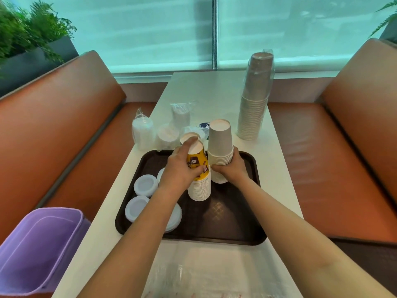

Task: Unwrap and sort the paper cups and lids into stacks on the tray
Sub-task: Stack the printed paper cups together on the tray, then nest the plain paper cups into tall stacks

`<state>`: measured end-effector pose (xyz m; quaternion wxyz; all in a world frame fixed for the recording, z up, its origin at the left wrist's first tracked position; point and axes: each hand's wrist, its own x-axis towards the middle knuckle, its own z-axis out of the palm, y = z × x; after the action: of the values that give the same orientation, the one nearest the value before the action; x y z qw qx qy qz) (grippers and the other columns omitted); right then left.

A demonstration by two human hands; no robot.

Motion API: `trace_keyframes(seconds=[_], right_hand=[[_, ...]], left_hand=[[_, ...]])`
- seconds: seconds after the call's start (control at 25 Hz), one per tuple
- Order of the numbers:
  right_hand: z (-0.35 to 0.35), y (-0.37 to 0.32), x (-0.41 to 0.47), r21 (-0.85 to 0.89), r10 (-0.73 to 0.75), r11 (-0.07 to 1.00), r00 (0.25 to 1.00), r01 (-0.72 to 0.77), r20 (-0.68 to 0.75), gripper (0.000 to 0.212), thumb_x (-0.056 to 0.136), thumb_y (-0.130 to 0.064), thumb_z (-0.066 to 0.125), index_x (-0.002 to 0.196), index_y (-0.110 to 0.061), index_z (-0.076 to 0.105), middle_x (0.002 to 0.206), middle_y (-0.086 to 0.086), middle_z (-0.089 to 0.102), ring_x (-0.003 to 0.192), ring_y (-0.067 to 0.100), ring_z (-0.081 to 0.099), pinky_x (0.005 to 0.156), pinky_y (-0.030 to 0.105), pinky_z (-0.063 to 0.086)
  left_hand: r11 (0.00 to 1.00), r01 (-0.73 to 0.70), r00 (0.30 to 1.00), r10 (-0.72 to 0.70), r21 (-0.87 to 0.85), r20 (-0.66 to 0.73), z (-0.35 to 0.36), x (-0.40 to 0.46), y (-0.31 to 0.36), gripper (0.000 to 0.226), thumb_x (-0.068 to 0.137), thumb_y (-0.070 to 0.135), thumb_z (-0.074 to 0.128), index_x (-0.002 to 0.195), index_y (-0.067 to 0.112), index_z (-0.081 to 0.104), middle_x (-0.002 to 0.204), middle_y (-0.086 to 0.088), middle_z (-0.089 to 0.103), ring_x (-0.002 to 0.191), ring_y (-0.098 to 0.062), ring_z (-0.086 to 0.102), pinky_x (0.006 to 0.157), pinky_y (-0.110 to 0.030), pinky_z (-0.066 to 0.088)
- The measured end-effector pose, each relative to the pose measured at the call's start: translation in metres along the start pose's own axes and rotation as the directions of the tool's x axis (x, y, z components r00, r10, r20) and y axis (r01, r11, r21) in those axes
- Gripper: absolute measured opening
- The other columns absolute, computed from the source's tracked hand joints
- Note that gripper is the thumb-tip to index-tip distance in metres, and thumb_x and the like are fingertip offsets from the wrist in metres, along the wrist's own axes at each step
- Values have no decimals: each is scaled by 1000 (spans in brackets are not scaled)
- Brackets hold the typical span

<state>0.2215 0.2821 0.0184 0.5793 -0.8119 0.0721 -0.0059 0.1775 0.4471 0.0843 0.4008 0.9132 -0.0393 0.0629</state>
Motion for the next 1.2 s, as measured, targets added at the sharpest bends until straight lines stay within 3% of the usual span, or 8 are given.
trace_keyframes(seconds=[0.24, 0.44, 0.56, 0.64, 0.72, 0.88, 1.04, 1.2], right_hand=[[-25, 25, -49, -49, -21, 999, 1000, 21, 6, 86, 66, -15, 83, 136, -19, 33, 116, -5, 49, 109, 19, 50, 86, 31, 41], [-28, 33, -72, 7, -33, 999, 996, 33, 79, 97, 67, -17, 84, 143, -25, 24, 129, -4, 47, 115, 16, 46, 93, 32, 41], [-38, 37, -74, -20, -24, 999, 987, 27, 160, 103, 66, -19, 82, 146, -28, 18, 139, -1, 43, 123, 20, 44, 103, 41, 42], [-45, 39, -75, -42, -3, 999, 989, 9, 145, 97, 70, -11, 76, 147, -26, 19, 144, 3, 39, 126, 24, 43, 105, 44, 40], [-55, 37, -70, -51, 22, 998, 999, -21, 27, 81, 78, -2, 68, 146, -22, 28, 143, 6, 40, 124, 27, 45, 102, 42, 43], [-77, 24, -46, -75, 36, 996, 988, -48, -147, 52, 85, 0, 57, 134, -15, 45, 129, 6, 50, 107, 24, 53, 84, 31, 46], [-100, 9, -6, -132, -6, 991, 984, -19, -180, 44, 85, -7, 60, 128, -15, 51, 123, 7, 54, 99, 21, 53, 83, 30, 44], [-118, -11, 35, -140, -44, 990, 975, 13, -218, 42, 86, -8, 61, 127, -12, 52, 121, 6, 53, 94, 18, 50, 81, 28, 41]], left_hand=[[1000, -12, 1000, 13, -7, 29, -4, 7, -2, 78, 78, 21, 76, 140, 36, 32, 136, -4, 43, 123, -22, 46, 96, -31, 43], [993, -39, 999, 36, 114, 29, -7, 3, 2, 84, 77, 31, 76, 143, 36, 25, 143, -5, 32, 126, -26, 42, 98, -36, 44], [968, -25, 998, 41, 249, -57, -8, -1, 8, 82, 74, 45, 74, 141, 35, 28, 147, -4, 24, 132, -28, 35, 102, -43, 41], [955, -101, 973, 153, 279, -174, -9, -7, 19, 67, 78, 45, 71, 136, 30, 42, 146, -5, 29, 132, -26, 34, 105, -43, 38], [946, -251, 932, 293, 206, -213, -9, -9, 42, 50, 82, 39, 68, 127, 24, 54, 143, -3, 35, 129, -21, 38, 103, -36, 39], [911, -385, 923, 382, 148, 47, 0, -1, 92, 51, 82, 46, 66, 129, 30, 52, 145, 5, 34, 128, -16, 40, 101, -33, 41], [887, -398, 900, 326, 235, 291, 10, 12, 103, 56, 78, 56, 66, 128, 35, 52, 143, 9, 35, 128, -15, 41, 101, -35, 40], [926, -367, 921, 348, 89, 176, 9, 51, 128, 48, 82, 49, 65, 125, 29, 56, 137, 4, 44, 123, -13, 45, 95, -24, 35]])
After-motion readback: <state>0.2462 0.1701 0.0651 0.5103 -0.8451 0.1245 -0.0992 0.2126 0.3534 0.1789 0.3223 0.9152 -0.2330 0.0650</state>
